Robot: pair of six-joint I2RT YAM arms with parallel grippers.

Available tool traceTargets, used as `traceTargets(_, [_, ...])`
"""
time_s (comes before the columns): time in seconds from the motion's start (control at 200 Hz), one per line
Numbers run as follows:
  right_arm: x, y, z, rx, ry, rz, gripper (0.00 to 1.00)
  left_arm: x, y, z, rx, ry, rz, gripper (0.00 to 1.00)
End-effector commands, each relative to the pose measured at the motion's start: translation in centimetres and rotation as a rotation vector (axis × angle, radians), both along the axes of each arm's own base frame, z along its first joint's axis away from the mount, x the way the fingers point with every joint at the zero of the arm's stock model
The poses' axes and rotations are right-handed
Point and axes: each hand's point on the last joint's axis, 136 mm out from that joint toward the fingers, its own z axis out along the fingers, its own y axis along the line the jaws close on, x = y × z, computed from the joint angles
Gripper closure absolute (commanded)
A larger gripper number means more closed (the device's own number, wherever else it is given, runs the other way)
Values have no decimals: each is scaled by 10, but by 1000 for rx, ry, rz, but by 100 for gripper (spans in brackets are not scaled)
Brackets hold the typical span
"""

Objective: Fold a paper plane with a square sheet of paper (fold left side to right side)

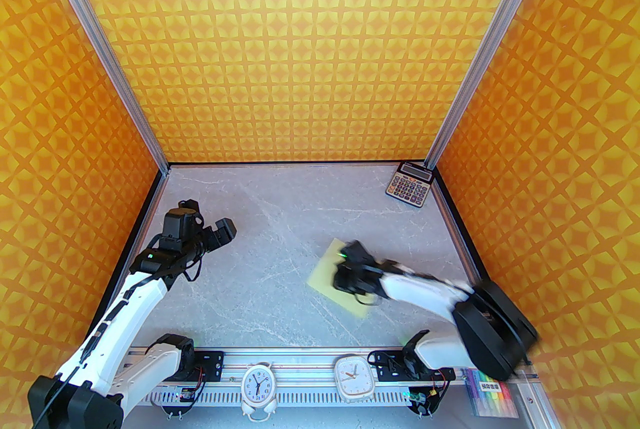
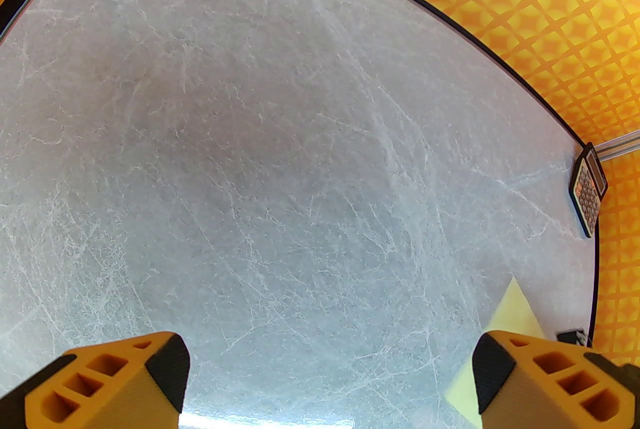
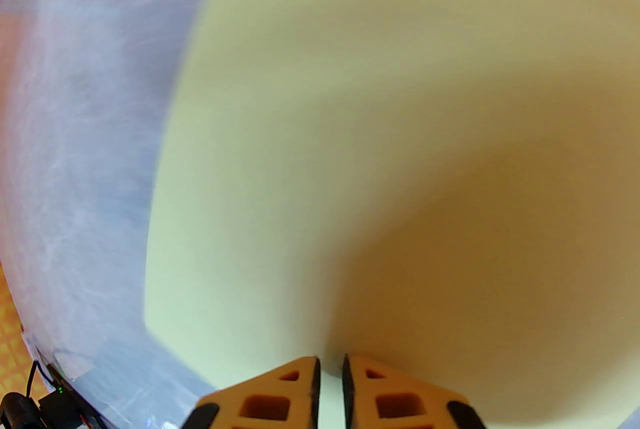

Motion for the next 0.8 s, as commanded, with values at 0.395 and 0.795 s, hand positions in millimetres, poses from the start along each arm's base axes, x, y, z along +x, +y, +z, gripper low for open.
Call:
traceTargets(0.395, [41, 50, 51, -72, -100, 102, 66, -9, -62, -26, -6, 61, -223, 1])
traceTargets(0.795, [-9, -49, 21, -77, -25, -157, 54, 23, -112, -54, 44, 146, -385, 1])
